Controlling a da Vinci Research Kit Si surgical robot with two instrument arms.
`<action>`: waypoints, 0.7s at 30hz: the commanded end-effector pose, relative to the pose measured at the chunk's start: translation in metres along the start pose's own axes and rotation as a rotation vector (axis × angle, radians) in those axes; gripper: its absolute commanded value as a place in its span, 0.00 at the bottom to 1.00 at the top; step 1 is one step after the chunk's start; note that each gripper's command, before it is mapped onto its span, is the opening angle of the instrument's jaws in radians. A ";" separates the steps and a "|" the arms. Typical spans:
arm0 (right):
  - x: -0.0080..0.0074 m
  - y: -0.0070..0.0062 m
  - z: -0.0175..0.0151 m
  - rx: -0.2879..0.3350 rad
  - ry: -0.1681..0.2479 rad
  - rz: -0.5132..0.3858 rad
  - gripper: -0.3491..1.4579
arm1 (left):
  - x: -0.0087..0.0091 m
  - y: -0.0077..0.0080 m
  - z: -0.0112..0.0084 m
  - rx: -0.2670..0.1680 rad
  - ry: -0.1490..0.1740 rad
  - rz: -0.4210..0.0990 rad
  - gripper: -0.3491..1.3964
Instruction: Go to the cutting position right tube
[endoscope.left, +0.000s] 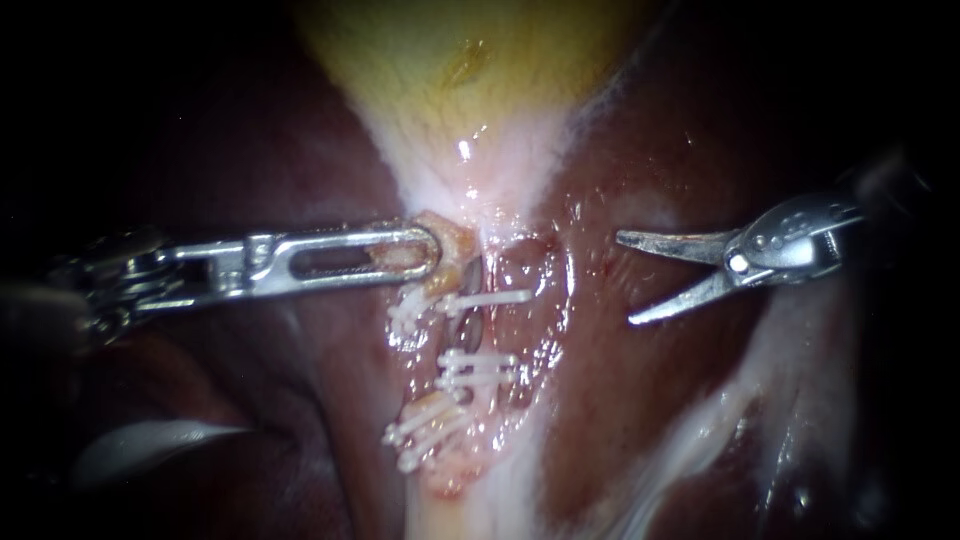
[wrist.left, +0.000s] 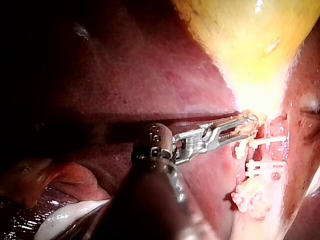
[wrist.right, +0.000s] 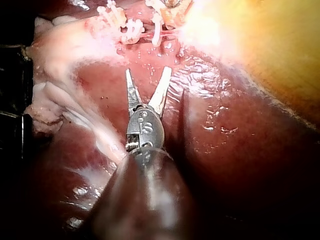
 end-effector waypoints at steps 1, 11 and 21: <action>0.0000 0.0000 0.0000 0.000 0.000 0.000 0.99 | 0.0000 0.0000 -0.0001 0.001 0.000 0.000 0.00; 0.0000 -0.0001 0.0000 0.000 0.000 0.000 0.99 | -0.0019 -0.0012 -0.0027 0.001 0.011 -0.012 0.00; 0.0001 -0.0001 0.0000 0.000 0.000 0.000 0.99 | -0.0050 -0.0041 -0.0060 0.013 -0.039 -0.013 0.00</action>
